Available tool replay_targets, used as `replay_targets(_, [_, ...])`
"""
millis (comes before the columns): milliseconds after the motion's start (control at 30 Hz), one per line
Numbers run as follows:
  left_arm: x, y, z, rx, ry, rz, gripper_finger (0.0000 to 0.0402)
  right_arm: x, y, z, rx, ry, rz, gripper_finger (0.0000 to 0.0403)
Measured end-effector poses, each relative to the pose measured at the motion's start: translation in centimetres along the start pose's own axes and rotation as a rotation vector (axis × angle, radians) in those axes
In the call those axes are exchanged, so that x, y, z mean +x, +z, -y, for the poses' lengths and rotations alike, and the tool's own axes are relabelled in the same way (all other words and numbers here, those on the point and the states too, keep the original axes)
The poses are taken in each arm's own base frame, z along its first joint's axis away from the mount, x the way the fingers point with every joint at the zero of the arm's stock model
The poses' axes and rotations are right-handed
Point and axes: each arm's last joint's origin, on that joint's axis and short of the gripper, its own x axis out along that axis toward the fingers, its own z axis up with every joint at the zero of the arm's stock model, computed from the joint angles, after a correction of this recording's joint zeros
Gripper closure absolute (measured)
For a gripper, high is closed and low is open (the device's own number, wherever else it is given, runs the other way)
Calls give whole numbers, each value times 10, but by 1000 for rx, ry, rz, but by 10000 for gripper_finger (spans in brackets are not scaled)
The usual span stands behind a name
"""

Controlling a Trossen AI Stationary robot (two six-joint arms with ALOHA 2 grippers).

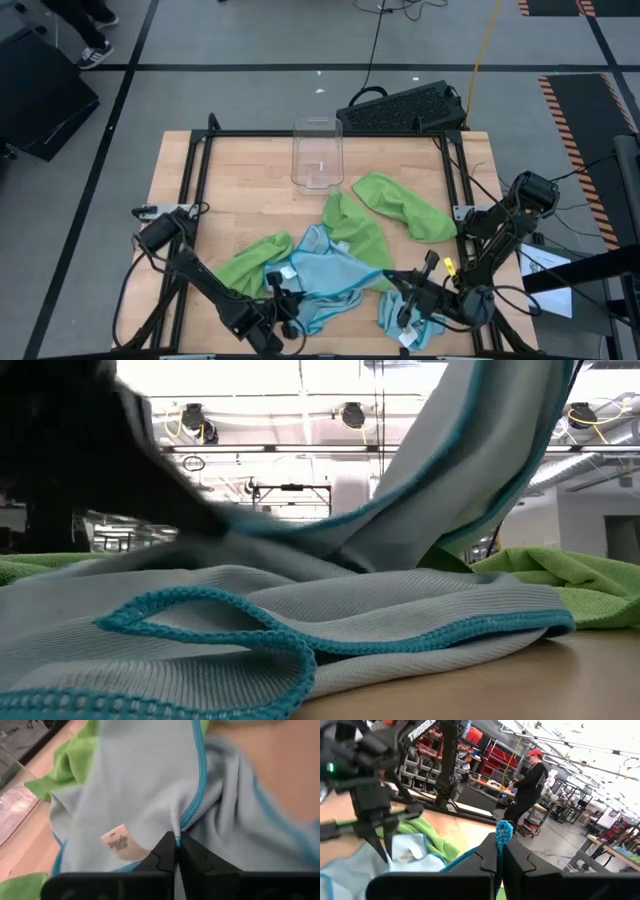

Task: Fold microfiber towels
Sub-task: Fold the top left blue towel

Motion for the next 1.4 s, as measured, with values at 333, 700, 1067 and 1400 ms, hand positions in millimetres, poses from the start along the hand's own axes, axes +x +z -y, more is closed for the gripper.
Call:
replay_targets(333, [-37, 56, -36, -74, -52, 86, 359, 30, -14, 6, -61, -44, -24, 401])
replay_targets(700, [-12, 43, -48, -29, 32, -44, 336, 42, -16, 8, -38, -12, -6, 401])
replay_targets(1067, [-8, 46, -53, 123, 46, -46, 395, 43, -20, 7, -34, -12, -22, 401])
replay_targets(1400, [-72, 113, -118, 14, 238, 226, 398, 58, 14, 59, -19, -28, 74, 401])
